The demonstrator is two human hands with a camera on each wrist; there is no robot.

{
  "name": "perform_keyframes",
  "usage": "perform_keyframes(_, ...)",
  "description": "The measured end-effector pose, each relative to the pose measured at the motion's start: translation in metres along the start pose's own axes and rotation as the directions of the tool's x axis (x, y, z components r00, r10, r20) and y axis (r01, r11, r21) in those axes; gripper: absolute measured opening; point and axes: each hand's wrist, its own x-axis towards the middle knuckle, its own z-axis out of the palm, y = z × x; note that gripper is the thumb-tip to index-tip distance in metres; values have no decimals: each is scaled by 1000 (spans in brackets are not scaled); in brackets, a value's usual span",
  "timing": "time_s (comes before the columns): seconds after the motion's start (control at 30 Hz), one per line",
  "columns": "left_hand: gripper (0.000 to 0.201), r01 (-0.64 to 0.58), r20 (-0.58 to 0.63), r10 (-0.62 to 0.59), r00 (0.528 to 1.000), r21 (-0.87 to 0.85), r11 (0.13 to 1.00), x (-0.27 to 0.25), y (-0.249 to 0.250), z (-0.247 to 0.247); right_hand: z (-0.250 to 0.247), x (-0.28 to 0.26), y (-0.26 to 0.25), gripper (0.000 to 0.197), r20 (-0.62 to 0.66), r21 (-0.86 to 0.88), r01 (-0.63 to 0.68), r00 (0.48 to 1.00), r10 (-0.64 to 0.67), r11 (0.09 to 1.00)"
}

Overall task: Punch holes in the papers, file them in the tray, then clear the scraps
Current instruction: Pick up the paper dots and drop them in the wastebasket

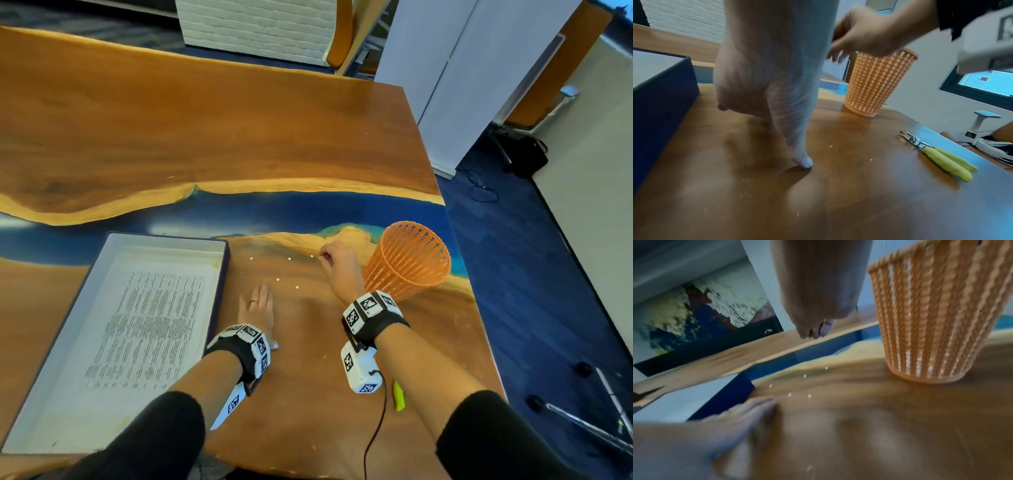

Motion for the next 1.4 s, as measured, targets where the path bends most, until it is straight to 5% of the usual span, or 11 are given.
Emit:
perform_keyframes(0.5,122,25,16,-23,1000,-127,992,21,7,9,88,1,15,18,309,-66,-381,871,382,922)
perform_keyframes(1.4,124,55,85,-46,995,-110,992,23,9,7,93,4,19,15,366,-152,-181,903,225,972)
